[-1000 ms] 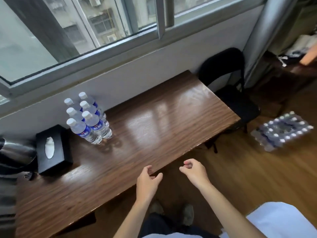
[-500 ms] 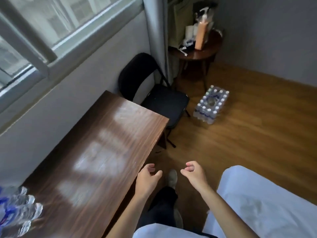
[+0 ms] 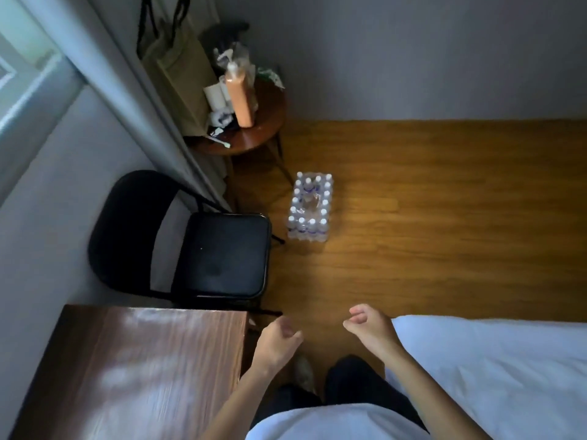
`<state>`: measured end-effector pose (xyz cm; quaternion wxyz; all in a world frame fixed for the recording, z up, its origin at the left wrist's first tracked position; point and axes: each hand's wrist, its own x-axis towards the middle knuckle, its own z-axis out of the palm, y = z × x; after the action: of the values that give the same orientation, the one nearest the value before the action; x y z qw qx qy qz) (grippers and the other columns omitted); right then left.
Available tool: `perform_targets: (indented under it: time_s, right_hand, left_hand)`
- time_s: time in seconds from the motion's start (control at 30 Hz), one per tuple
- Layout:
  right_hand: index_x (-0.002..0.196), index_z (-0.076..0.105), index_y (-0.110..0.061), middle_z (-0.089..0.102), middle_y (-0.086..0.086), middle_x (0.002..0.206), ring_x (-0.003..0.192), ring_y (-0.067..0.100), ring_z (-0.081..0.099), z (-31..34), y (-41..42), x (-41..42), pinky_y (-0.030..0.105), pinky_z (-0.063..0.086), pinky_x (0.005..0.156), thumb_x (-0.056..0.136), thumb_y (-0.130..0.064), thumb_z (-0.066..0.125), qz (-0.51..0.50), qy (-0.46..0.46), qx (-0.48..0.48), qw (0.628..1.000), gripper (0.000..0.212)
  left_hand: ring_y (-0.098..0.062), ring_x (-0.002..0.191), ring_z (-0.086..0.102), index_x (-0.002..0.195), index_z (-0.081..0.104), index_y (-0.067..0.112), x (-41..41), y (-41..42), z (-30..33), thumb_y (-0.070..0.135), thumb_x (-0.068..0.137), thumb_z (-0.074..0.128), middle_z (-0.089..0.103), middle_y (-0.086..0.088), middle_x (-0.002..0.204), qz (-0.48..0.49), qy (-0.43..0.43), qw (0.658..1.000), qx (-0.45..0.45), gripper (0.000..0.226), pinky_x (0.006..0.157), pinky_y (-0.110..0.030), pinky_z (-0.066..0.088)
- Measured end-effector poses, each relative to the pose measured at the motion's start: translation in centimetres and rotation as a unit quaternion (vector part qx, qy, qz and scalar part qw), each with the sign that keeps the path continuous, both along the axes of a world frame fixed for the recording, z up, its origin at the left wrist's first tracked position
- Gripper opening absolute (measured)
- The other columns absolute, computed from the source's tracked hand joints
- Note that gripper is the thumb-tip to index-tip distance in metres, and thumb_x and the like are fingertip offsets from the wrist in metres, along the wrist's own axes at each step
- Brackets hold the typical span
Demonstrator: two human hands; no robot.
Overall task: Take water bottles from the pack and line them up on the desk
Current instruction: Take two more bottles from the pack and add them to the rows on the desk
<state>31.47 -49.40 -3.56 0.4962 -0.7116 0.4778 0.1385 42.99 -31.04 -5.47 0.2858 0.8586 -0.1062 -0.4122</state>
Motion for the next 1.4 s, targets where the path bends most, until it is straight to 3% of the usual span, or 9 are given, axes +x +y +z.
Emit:
perform_targets:
  time_s: [0.23, 0.47, 0.63, 0.77, 0.97, 1.23, 1.4]
  right_hand:
    - [0.103, 0.064, -0.022, 0.064, -0.012, 0.087, 0.088, 0.011, 0.062, -1.2, -5.8, 5.4, 0.022, 0.048, 0.075, 0.081, -0.026, 0.07, -0.028, 0.024, -0.003, 0.999, 0.023]
    - [0.108, 0.064, -0.018, 0.06, -0.013, 0.085, 0.081, 0.006, 0.058, -2.6, -14.8, 14.2, 0.015, 0.04, 0.065, 0.082, -0.026, 0.07, -0.007, 0.012, 0.015, 1.0, 0.028]
    - [0.112, 0.062, -0.017, 0.061, -0.009, 0.091, 0.087, 0.009, 0.059, -2.4, -21.6, 20.2, 0.02, 0.043, 0.07, 0.083, -0.027, 0.07, 0.04, 0.009, 0.019, 0.999, 0.032]
    - [0.111, 0.065, -0.013, 0.063, -0.006, 0.088, 0.083, 0.01, 0.06, -2.2, -26.2, 24.9, 0.021, 0.042, 0.073, 0.082, -0.024, 0.072, 0.053, 0.002, 0.01, 0.999, 0.032]
    - [0.111, 0.064, -0.015, 0.063, -0.006, 0.091, 0.082, 0.006, 0.058, -3.1, -30.7, 30.5, 0.012, 0.04, 0.065, 0.083, -0.025, 0.071, 0.066, 0.01, 0.019, 0.998, 0.03]
    - [0.112, 0.063, -0.015, 0.066, -0.003, 0.097, 0.09, 0.013, 0.064, -5.5, -34.2, 38.3, 0.025, 0.049, 0.08, 0.082, -0.025, 0.07, 0.024, 0.035, 0.027, 0.999, 0.033]
    - [0.109, 0.063, -0.019, 0.062, -0.012, 0.088, 0.084, 0.007, 0.061, -8.2, -36.4, 43.1, 0.024, 0.049, 0.077, 0.081, -0.028, 0.07, 0.018, 0.046, 0.035, 0.998, 0.031]
  left_hand:
    - [-0.015, 0.104, 0.065, 0.128, 0.061, 0.014, 7.3, -7.6, -1.6, 0.029, 0.093, 0.062, 0.068, 0.001, 0.112, -0.074, 0.019, 0.997, 0.015, 0.039, 0.09, -0.031, 0.056]
    - [-0.014, 0.103, 0.065, 0.13, 0.059, 0.017, 15.0, -16.4, -2.1, 0.035, 0.091, 0.065, 0.067, 0.003, 0.113, -0.043, 0.026, 0.999, 0.019, 0.044, 0.088, -0.031, 0.057]
    - [-0.013, 0.1, 0.065, 0.13, 0.06, 0.016, 20.1, -22.6, -1.5, 0.034, 0.09, 0.065, 0.067, 0.005, 0.106, -0.023, 0.02, 0.999, 0.039, 0.044, 0.087, -0.025, 0.053]
    - [-0.014, 0.106, 0.065, 0.13, 0.059, 0.015, 23.6, -26.7, -1.0, 0.034, 0.09, 0.065, 0.07, 0.002, 0.117, -0.016, 0.01, 0.998, 0.054, 0.044, 0.081, -0.02, 0.044]
    - [-0.012, 0.097, 0.063, 0.123, 0.062, 0.016, 28.8, -31.1, -1.1, 0.031, 0.091, 0.064, 0.072, 0.002, 0.111, -0.037, 0.023, 0.997, 0.059, 0.035, 0.078, -0.021, 0.043]
    - [-0.025, 0.098, 0.069, 0.111, 0.065, 0.015, 38.7, -36.3, -4.6, 0.033, 0.091, 0.061, 0.074, -0.005, 0.106, -0.088, 0.029, 0.991, 0.095, 0.028, 0.085, -0.033, 0.055]
    - [-0.028, 0.107, 0.064, 0.119, 0.06, 0.012, 43.6, -40.1, -6.9, 0.025, 0.092, 0.057, 0.067, -0.007, 0.113, -0.084, 0.01, 0.993, 0.084, 0.031, 0.091, -0.036, 0.052]
